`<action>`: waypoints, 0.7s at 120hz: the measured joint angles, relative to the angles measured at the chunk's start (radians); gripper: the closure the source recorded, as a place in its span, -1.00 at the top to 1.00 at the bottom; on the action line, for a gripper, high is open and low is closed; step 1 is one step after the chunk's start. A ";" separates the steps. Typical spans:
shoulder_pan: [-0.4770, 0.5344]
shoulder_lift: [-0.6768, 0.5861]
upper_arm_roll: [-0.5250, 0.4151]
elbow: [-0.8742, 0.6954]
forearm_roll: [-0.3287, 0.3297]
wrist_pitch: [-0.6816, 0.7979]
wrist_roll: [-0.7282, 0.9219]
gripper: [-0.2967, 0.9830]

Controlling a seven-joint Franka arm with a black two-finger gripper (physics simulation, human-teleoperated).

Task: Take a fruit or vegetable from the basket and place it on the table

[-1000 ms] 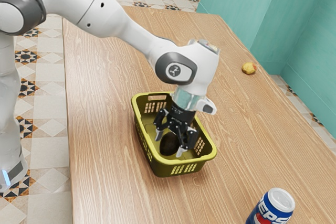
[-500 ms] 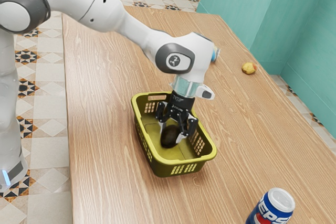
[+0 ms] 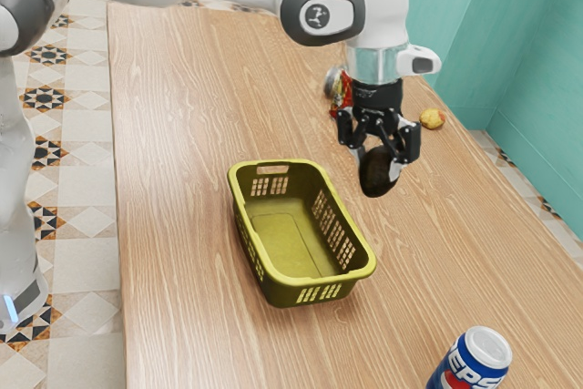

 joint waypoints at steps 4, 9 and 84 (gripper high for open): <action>-0.009 0.039 -0.007 0.064 0.010 0.000 -0.007 -0.07; -0.023 0.089 -0.013 0.124 0.020 -0.001 -0.015 -0.06; 0.022 0.384 -0.004 0.409 0.025 0.000 0.053 0.49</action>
